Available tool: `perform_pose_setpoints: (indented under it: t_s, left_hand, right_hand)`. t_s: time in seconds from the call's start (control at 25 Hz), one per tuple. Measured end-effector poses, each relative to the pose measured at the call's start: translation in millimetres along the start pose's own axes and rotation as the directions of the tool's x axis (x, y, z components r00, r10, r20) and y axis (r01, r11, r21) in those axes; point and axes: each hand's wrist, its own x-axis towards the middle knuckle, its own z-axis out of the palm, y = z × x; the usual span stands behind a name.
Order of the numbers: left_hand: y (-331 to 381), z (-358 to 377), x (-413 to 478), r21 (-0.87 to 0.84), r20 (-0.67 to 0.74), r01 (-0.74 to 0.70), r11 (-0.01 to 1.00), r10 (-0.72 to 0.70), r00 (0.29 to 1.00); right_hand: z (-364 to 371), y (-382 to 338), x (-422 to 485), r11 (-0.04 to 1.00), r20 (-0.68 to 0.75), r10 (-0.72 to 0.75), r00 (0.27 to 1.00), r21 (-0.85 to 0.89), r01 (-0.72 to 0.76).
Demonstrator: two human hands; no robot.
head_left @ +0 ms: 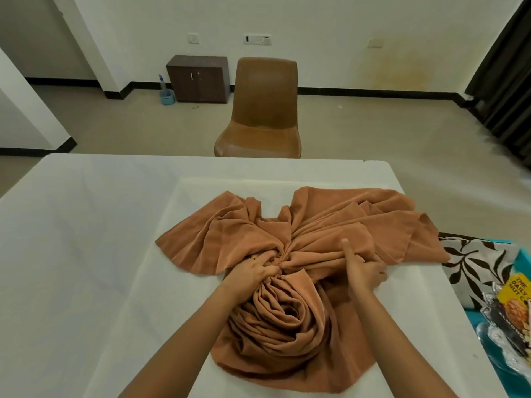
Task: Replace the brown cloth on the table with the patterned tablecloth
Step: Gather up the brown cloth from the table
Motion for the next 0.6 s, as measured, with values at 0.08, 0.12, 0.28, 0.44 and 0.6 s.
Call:
perform_pose_setpoints:
  t_s: [0.08, 0.12, 0.28, 0.44, 0.6]
  left_hand:
    - [-1.9, -5.5, 0.4, -0.006, 0.024, -0.079, 0.997, 0.079, 0.997]
    - [-1.6, -7.3, 0.9, -0.020, 0.040, -0.138, 0.990, 0.139, 0.990]
    - [16.7, -9.4, 5.1, -0.009, 0.112, -0.407, 0.913, 0.405, 0.907]
    - [31.8, -5.3, 20.6, -0.050, 0.129, -0.525, 0.849, 0.527, 0.840]
    - [8.3, -13.5, 31.3, 0.003, 0.161, -0.622, 0.783, 0.614, 0.773]
  right_hand:
    - [11.9, -29.5, 13.8, 0.994, 0.082, 0.105, 0.991, -0.050, -0.102]
    - [20.1, -43.2, 19.9, 0.995, 0.133, 0.080, 0.988, -0.063, -0.072]
    - [47.8, -70.4, 28.8, 0.957, 0.472, -0.276, 0.838, 0.053, 0.285]
    - [89.1, -105.3, -6.7, 0.629, 0.824, -0.325, 0.465, -0.179, 0.757]
    - [147.5, -85.3, -33.2, 0.079, 0.933, -0.028, 0.359, -0.356, 0.931]
